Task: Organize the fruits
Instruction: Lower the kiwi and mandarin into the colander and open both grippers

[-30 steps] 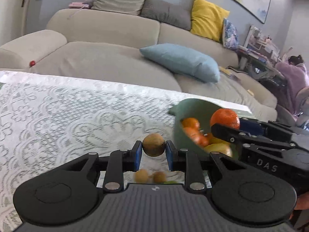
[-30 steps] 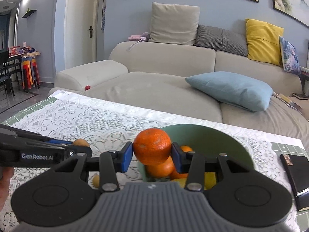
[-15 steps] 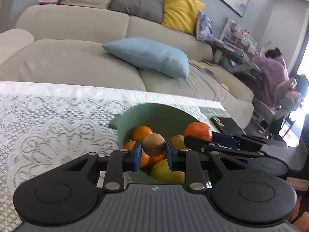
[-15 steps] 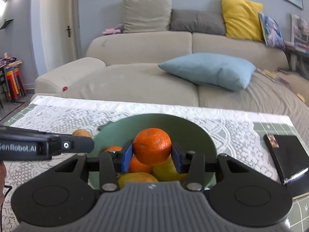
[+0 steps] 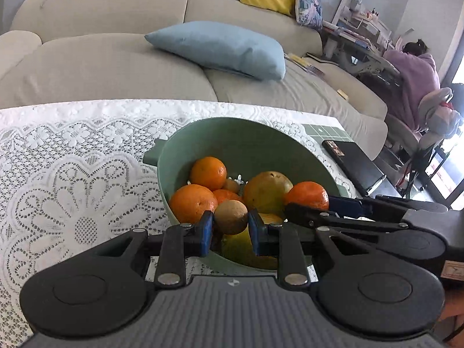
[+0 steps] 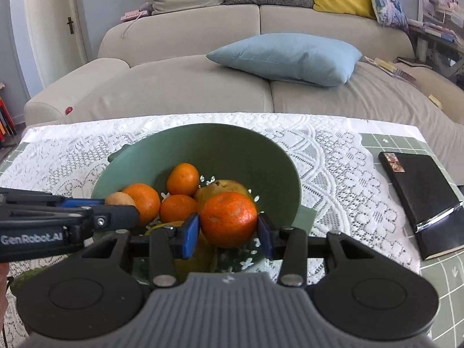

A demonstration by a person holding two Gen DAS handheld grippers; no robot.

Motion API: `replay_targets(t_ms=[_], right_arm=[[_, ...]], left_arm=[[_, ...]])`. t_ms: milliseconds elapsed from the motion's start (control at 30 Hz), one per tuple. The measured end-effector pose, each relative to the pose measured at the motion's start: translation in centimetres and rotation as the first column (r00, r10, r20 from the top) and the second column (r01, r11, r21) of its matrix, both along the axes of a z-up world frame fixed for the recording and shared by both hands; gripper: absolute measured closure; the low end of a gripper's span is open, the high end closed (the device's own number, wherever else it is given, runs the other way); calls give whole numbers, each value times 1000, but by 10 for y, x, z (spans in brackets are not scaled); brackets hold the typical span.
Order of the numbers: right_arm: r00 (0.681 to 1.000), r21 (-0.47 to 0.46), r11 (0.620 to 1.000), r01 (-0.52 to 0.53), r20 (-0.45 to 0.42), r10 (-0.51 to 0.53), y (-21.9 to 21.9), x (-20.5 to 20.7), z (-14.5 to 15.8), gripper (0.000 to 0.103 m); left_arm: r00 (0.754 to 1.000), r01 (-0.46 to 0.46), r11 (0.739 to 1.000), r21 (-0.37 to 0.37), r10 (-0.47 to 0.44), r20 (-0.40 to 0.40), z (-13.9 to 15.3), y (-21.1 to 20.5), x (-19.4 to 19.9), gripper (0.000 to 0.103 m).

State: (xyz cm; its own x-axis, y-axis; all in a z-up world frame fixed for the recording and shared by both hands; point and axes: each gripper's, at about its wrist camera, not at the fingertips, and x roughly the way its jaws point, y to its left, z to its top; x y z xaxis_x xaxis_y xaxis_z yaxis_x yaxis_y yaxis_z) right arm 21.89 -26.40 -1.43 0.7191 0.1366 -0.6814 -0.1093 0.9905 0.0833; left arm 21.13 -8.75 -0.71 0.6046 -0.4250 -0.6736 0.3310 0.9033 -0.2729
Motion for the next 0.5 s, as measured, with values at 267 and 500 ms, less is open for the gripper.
replay_targets(t_ms=[267, 500], right_arm=[[1000, -32, 999, -19, -3, 19, 6, -2, -2, 62], [1000, -56, 998, -20, 5, 21, 9, -4, -1, 62]], left_arm=[[1000, 8, 1000, 4, -8, 4, -1, -2, -1, 74], [1000, 5, 1000, -10, -4, 11, -2, 1, -3, 74]])
